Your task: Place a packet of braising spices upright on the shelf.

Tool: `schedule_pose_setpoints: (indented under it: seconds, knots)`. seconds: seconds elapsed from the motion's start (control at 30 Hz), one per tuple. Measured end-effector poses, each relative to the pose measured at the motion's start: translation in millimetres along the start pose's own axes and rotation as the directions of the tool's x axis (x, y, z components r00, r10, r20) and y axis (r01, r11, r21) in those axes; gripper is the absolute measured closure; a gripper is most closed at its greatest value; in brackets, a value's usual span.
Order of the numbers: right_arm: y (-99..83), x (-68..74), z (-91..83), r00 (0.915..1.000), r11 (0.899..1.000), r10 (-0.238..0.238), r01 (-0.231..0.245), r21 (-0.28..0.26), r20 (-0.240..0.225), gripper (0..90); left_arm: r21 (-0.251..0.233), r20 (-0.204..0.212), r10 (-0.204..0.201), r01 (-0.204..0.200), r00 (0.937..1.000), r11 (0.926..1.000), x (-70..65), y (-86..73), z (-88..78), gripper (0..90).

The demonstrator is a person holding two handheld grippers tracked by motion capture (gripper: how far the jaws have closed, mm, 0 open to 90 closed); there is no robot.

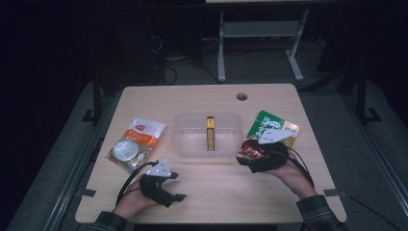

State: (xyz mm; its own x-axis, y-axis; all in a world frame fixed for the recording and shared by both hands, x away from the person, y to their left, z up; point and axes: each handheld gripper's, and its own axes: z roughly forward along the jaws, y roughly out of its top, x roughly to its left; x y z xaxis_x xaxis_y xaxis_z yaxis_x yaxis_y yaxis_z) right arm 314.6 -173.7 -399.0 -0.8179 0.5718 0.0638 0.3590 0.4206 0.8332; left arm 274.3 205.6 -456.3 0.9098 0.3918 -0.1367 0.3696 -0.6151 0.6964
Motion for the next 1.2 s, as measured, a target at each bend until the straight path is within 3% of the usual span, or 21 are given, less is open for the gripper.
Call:
schedule_pose_setpoints:
  seconds: [0.17, 0.2, 0.4, 0.43, 0.47, 0.53, 0.57, 0.63, 0.77, 0.83, 0.87, 0.9, 0.93, 0.97, 1.0, 1.07, 1.2]
  knots:
    - [-9.2, -16.2, -6.1, 0.9985, 0.999, 0.037, -0.037, 0.01, 0.04, 29.9, 0.002, -0.005, 0.007, -0.007, 1.0, 1.0, 0.8, -0.4, -0.7, 15.4]
    - [-13.5, -24.7, -9.0, 0.9972, 0.999, 0.05, -0.051, 0.02, 0.057, 37.6, 0.003, -0.005, 0.006, -0.006, 1.0, 1.0, 0.8, -0.4, -0.5, 15.5]
    - [-21.4, -41.2, -13.1, 0.9891, 0.995, 0.085, -0.091, 0.043, 0.12, 52.5, 0.002, 0.0, -0.004, 0.004, 1.0, 1.0, -0.5, -0.5, 0.4, 15.4]
    - [-22.3, -43.8, -13.3, 0.9871, 0.994, 0.092, -0.099, 0.048, 0.131, 55.5, 0.002, 0.001, -0.005, 0.005, 1.0, 1.0, -0.6, -0.5, 0.6, 15.4]
    - [-24.0, -49.5, -13.2, 0.9823, 0.993, 0.099, -0.109, 0.055, 0.159, 64.3, 0.002, 0.0, -0.005, 0.005, 1.0, 1.0, -0.7, -0.4, 0.7, 15.5]
    - [-24.7, -52.4, -13.0, 0.9806, 0.991, 0.108, -0.119, 0.059, 0.164, 66.8, 0.005, 0.001, -0.002, 0.002, 1.0, 1.0, -0.6, -0.4, 0.7, 15.5]
    - [-26.0, -60.1, -10.3, 0.9739, 0.99, 0.107, -0.124, 0.073, 0.2, 74.5, 0.006, -0.001, -0.001, 0.001, 1.0, 1.0, -0.6, -0.3, 0.7, 15.5]
    - [-26.2, -63.0, -9.3, 0.9731, 0.989, 0.114, -0.131, 0.072, 0.2, 76.6, 0.004, -0.002, -0.005, 0.005, 1.0, 1.0, -0.7, -0.3, 0.9, 15.5]
    - [-26.3, -78.8, -2.4, 0.9629, 0.983, 0.145, -0.166, 0.077, 0.228, 87.3, 0.002, -0.005, -0.009, 0.009, 0.9999, 1.0, -0.6, -0.4, 0.9, 15.5]
    - [-25.7, -87.0, 0.8, 0.9555, 0.98, 0.16, -0.184, 0.074, 0.248, 88.7, 0.003, -0.004, -0.008, 0.008, 1.0, 1.0, -0.4, -0.4, 1.0, 15.5]
    - [-24.2, -94.7, 3.1, 0.9459, 0.979, 0.164, -0.192, 0.075, 0.28, 89.7, 0.001, -0.005, -0.007, 0.007, 1.0, 1.0, -0.6, -0.4, 0.9, 15.5]
    - [-24.2, -94.7, 3.1, 0.9459, 0.979, 0.164, -0.192, 0.075, 0.28, 89.7, 0.001, -0.005, -0.007, 0.007, 1.0, 1.0, -0.6, -0.4, 0.9, 15.5]
    - [-23.4, -103.8, 4.9, 0.9348, 0.975, 0.19, -0.216, 0.056, 0.3, 89.7, 0.0, -0.005, -0.006, 0.006, 1.0, 1.0, -0.6, -0.5, 1.0, 15.5]
    - [-22.6, -108.3, 6.2, 0.9292, 0.974, 0.187, -0.217, 0.061, 0.319, 89.8, 0.003, -0.005, -0.007, 0.007, 1.0, 1.0, -0.5, -0.5, 1.0, 15.4]
    - [-22.6, -108.3, 6.2, 0.9292, 0.974, 0.187, -0.217, 0.061, 0.319, 89.8, 0.005, -0.005, -0.003, 0.003, 1.0, 1.0, -0.2, -0.6, 0.8, 15.4]
    - [-22.3, -117.7, 8.8, 0.9189, 0.97, 0.208, -0.238, 0.051, 0.335, 89.8, 0.004, -0.005, -0.004, 0.004, 1.0, 1.0, 0.0, -1.0, 0.9, 15.4]
    - [-31.6, -140.8, 18.8, 0.881, 0.962, 0.24, -0.273, 0.024, 0.408, 89.9, 0.005, -0.004, -0.002, 0.002, 1.0, 1.0, 0.4, -1.1, 0.9, 15.5]
